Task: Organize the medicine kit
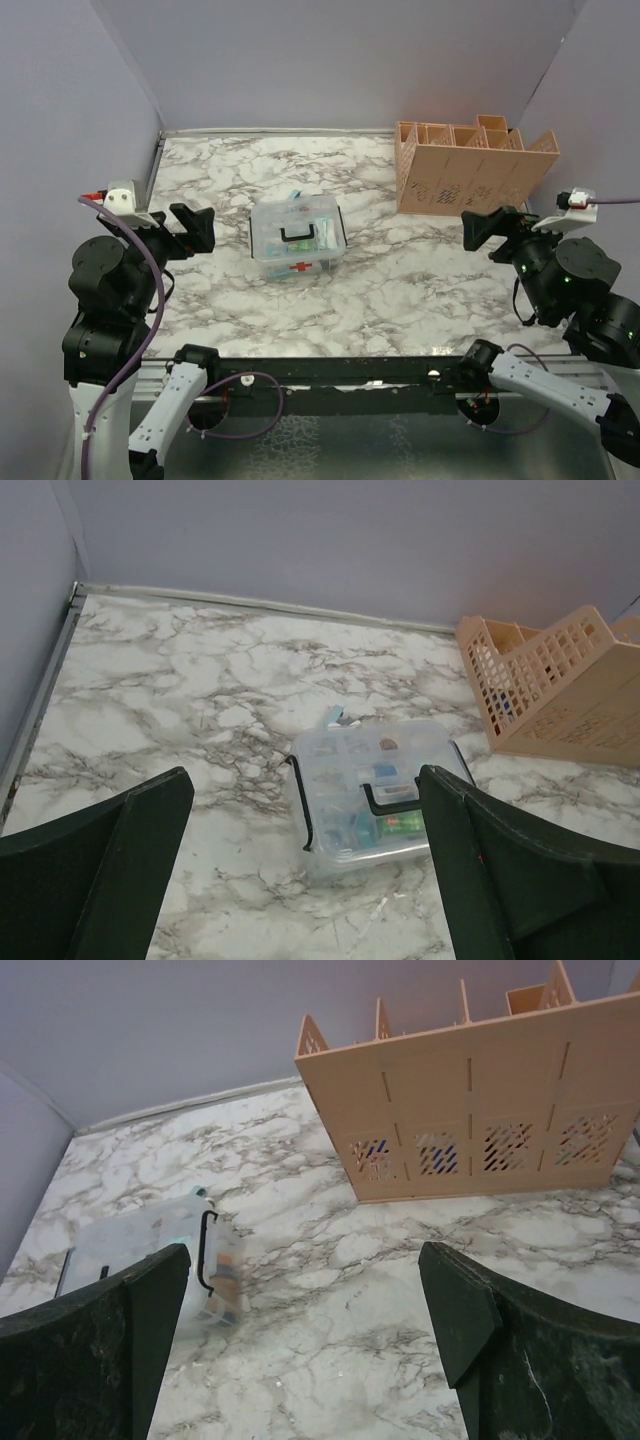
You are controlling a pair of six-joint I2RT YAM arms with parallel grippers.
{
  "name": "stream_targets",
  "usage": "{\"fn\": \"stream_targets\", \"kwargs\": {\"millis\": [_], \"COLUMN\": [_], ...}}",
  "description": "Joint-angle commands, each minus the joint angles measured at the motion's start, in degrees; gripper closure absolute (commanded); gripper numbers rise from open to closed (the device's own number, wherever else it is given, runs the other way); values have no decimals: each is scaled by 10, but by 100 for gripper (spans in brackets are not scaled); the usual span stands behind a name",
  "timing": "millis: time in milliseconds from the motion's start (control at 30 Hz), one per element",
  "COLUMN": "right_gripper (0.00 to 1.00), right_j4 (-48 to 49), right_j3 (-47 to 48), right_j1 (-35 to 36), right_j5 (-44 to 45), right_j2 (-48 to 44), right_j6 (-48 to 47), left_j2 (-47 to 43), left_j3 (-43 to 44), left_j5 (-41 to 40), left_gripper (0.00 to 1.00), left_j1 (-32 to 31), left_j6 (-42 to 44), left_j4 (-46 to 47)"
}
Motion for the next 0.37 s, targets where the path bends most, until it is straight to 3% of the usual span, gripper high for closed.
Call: {"fn": "stream_targets", "kwargs": {"millis": [0,333], "right_gripper": [0,0], "right_j4": [-56,-51], "right_j3": [8,-16], "right_j1": [1,1], "right_j5": [15,4], "right_j2": [-18,-24], "right_j6": [37,52], "left_j2": [-4,-1], "left_j3": [7,9], "left_j5": [-17,-33], "left_gripper": [1,1], "left_j1": [-3,-3], "left_j6": [-13,-22], "left_j4": [-47,-76]}}
